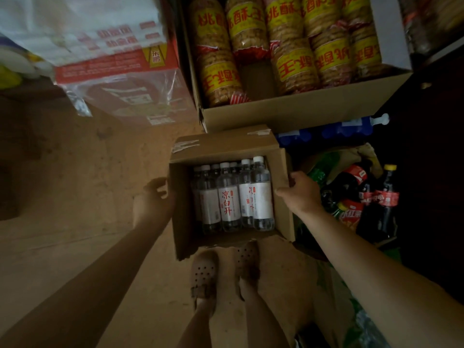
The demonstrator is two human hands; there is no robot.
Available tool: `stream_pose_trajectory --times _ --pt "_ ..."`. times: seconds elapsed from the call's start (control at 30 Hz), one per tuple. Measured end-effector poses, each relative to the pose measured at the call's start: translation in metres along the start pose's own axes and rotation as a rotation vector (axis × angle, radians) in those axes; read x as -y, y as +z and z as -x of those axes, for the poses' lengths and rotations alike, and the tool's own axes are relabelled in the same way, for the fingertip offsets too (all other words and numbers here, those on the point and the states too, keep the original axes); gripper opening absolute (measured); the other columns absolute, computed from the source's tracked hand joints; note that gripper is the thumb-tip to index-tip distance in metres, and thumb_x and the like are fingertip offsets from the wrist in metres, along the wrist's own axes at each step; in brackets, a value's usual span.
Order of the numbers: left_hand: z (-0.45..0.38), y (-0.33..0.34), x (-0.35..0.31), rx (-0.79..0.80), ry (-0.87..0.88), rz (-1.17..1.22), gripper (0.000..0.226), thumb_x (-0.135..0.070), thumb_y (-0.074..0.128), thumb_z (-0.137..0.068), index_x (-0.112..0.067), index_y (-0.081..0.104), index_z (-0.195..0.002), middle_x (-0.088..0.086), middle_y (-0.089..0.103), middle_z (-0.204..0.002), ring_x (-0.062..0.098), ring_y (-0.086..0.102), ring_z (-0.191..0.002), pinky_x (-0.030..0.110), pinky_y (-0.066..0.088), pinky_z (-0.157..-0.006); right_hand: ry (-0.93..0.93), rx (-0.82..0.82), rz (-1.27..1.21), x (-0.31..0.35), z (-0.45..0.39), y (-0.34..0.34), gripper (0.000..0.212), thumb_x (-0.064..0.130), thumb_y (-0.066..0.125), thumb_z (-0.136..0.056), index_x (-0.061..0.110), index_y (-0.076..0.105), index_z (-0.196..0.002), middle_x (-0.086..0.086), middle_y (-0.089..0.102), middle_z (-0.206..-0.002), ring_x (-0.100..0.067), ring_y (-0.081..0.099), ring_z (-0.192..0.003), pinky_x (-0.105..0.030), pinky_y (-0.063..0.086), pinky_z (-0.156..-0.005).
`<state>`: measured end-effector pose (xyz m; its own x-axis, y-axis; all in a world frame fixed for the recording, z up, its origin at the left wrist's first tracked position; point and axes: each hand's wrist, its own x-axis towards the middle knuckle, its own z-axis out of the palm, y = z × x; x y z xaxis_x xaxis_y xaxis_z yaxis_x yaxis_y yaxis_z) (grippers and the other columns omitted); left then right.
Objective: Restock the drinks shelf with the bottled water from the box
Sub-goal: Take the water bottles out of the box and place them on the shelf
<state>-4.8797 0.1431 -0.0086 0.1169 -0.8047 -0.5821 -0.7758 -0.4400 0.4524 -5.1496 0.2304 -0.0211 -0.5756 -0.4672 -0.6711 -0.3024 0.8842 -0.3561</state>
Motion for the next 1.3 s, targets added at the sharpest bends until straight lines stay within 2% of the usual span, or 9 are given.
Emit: stream_pose_trajectory --times 0.1,0.23,0.33,0.43,0.53,0.63,0.93,1.13,1.3 --pt "0.028 -0.001 -0.017 -0.071 0.219 0.028 0.029 -0.021 0.055 -0.093 -0.022 0.058 -0.122 -0.008 0.062 -0.114 0.009 0.06 -0.099 0.03 0.054 -0.078 -0.198 -0.199 -0.044 0.002 0.03 -0.002 0.032 0.015 0.065 -0.088 0.012 0.059 -0.119 -0.005 0.062 -0.116 -0.017 0.061 -0.099 -0.026 0.05 -0.077" --pt "0.03 0.025 -0.038 0.271 0.296 -0.092 0.028 -0.017 0.055 -0.093 -0.022 0.059 -0.121 -0.007 0.063 -0.109 0.01 0.06 -0.1 0.019 0.046 -0.076 -0.063 0.047 -0.266 0.0 0.053 0.022 0.039 0.014 0.069 -0.086 0.012 0.055 -0.122 -0.002 0.064 -0.112 -0.019 0.064 -0.1 -0.025 0.053 -0.072" --pt "0.009 0.058 -0.058 0.504 0.204 -0.101 0.029 -0.019 0.059 -0.091 -0.016 0.06 -0.12 0.004 0.065 -0.115 0.016 0.061 -0.101 0.026 0.047 -0.081 0.12 0.185 -0.363 -0.005 0.058 0.046 0.061 0.012 0.073 -0.082 0.01 0.043 -0.135 -0.006 0.056 -0.126 -0.025 0.057 -0.115 -0.024 0.049 -0.077" --pt "-0.009 0.09 -0.074 0.61 0.12 -0.03 0.015 -0.015 0.06 -0.09 -0.011 0.063 -0.104 0.013 0.063 -0.106 0.027 0.061 -0.098 0.037 0.051 -0.085 0.169 0.188 -0.404 -0.023 0.056 0.069 0.061 0.009 0.074 -0.079 0.01 0.046 -0.133 -0.007 0.057 -0.128 -0.023 0.056 -0.118 -0.018 0.046 -0.073" --pt "-0.024 0.124 -0.085 0.603 0.011 0.06 0.027 -0.021 0.062 -0.089 -0.005 0.061 -0.112 0.011 0.061 -0.103 0.024 0.058 -0.093 0.041 0.049 -0.091 0.19 0.152 -0.401 -0.044 0.052 0.085 0.06 0.01 0.076 -0.077 0.013 0.049 -0.131 -0.005 0.06 -0.129 -0.022 0.057 -0.119 -0.022 0.047 -0.082" --pt "-0.038 0.155 -0.095 0.593 -0.101 0.137 0.015 -0.025 0.065 -0.087 -0.011 0.059 -0.089 0.01 0.062 -0.09 0.021 0.061 -0.085 0.034 0.052 -0.085 0.191 0.139 -0.409 -0.061 0.044 0.097 0.06 0.009 0.073 -0.079 0.017 0.047 -0.133 -0.003 0.058 -0.13 -0.02 0.056 -0.12 -0.022 0.046 -0.083" --pt "-0.072 0.221 -0.099 0.588 -0.087 0.105 0.054 -0.023 0.071 -0.082 -0.01 0.048 -0.129 0.011 0.056 -0.125 0.029 0.055 -0.115 0.043 0.044 -0.102 0.13 0.151 -0.21 -0.085 0.03 0.127 0.076 0.019 0.07 -0.078 0.025 0.032 -0.143 0.001 0.049 -0.14 -0.018 0.051 -0.126 -0.025 0.048 -0.091" --pt "-0.078 0.231 -0.104 0.51 -0.098 0.027 0.043 -0.024 0.072 -0.081 -0.008 0.055 -0.117 0.016 0.06 -0.12 0.033 0.057 -0.111 0.045 0.046 -0.099 0.159 0.156 -0.335 -0.083 0.027 0.118 0.07 0.014 0.07 -0.081 0.026 0.036 -0.14 0.003 0.048 -0.142 -0.016 0.047 -0.131 -0.023 0.044 -0.096" --pt "-0.07 0.22 -0.098 0.479 -0.038 0.014 0.039 -0.032 0.061 -0.09 -0.004 0.057 -0.117 0.013 0.063 -0.113 0.027 0.06 -0.105 0.033 0.048 -0.088 0.207 0.183 -0.321 -0.072 0.022 0.109 0.066 0.012 0.072 -0.08 0.018 0.041 -0.138 -0.003 0.053 -0.137 -0.02 0.052 -0.126 -0.025 0.046 -0.094"
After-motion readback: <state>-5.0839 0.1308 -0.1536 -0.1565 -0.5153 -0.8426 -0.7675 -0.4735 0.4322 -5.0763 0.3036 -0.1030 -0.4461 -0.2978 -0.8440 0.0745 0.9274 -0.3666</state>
